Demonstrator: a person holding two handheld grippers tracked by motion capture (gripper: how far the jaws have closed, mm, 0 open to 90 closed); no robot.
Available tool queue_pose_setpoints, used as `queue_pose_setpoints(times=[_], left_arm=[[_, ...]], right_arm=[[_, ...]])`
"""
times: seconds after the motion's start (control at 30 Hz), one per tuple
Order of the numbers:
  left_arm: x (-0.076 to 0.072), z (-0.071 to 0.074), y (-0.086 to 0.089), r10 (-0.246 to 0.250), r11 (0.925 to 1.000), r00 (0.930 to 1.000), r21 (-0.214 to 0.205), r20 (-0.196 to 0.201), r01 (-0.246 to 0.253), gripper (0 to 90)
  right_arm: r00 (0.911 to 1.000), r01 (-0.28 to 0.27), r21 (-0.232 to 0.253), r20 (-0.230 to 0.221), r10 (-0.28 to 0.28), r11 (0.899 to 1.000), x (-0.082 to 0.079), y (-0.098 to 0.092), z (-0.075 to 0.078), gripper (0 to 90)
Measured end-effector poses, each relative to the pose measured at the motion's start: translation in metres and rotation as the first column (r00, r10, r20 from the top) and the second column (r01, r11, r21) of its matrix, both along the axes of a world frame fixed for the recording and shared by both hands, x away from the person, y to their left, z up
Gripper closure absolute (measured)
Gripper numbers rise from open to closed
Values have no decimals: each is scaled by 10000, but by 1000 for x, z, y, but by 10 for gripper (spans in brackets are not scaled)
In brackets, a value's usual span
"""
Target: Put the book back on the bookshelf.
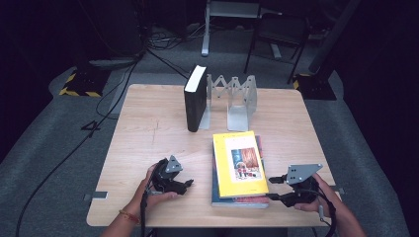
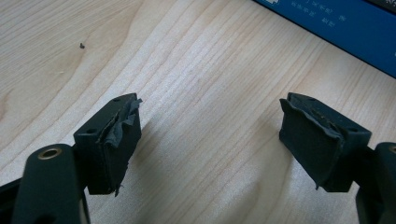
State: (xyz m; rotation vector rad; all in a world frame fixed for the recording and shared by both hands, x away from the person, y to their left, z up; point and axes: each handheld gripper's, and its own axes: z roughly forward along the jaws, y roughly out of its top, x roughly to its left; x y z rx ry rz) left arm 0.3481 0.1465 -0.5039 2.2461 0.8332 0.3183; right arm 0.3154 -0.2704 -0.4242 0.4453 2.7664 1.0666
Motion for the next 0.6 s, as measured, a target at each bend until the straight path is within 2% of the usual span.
queue_pose_setpoints(times=[0.1,0.17,0.37,0.6], left_arm=[[1,0,0,-67,10000,10000,4,6,67,204],[1,0,0,-72,10000,10000,6,6,72,203],[2,0,-1,-141,9999,9999,3,-24,141,188],[4,0,-2,-151,9999,9999,37,-55,151,166]], right_arm=[[9999,60,-516,-101,-65,9986,1,4,-6,463],[9999,73,-693,-99,-81,9976,3,5,-9,457],[9993,314,-453,-196,-323,9985,6,8,-12,445],[9987,442,-392,-249,-452,9983,9,11,-14,424]])
